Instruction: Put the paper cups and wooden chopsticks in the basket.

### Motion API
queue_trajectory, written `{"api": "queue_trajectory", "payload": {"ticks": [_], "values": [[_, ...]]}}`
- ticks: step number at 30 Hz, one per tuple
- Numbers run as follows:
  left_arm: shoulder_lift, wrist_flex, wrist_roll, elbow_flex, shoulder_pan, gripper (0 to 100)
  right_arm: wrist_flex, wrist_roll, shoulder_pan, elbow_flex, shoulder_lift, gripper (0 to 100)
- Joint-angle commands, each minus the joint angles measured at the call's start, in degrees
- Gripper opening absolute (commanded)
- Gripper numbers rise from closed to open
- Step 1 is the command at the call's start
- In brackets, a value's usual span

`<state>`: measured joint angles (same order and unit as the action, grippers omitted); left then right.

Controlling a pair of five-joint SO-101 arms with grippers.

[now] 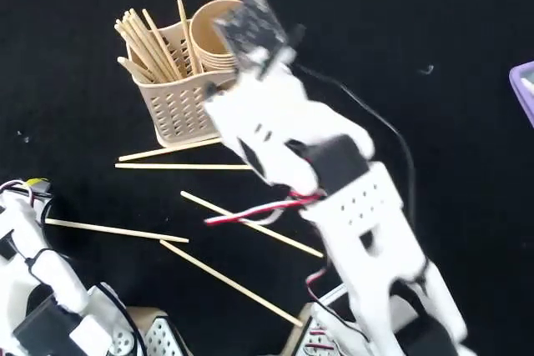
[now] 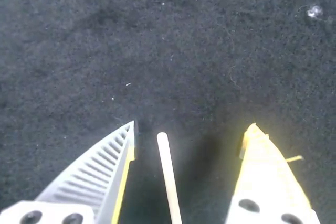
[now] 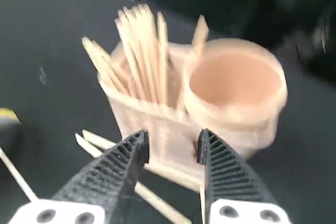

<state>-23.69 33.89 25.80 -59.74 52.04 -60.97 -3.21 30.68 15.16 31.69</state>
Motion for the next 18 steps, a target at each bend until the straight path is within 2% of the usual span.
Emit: {"api": "queue_trajectory", "payload": {"ticks": [1,4,9,13,18], "values": [[-1.93,-0.70,0.18,1.63,-0.66,32,-0.26,0.44,-5.27,13.41,8.92,15.5],[-1.93,-0.44,-0.26,2.95,-1.36,32,5.89,0.35,-9.85,28.18,13.58,15.5],[-1.93,0.00,-8.97,5.67,-7.43,32,23.12,0.62,-18.11,49.89,16.31,15.2],[-1.93,4.92,-13.54,10.77,-10.33,32,31.47,0.62,-21.54,57.27,16.40,15.2],[-1.76,9.41,-16.26,18.15,-15.25,32,36.92,0.62,-21.45,60.79,16.31,15.2]]}}
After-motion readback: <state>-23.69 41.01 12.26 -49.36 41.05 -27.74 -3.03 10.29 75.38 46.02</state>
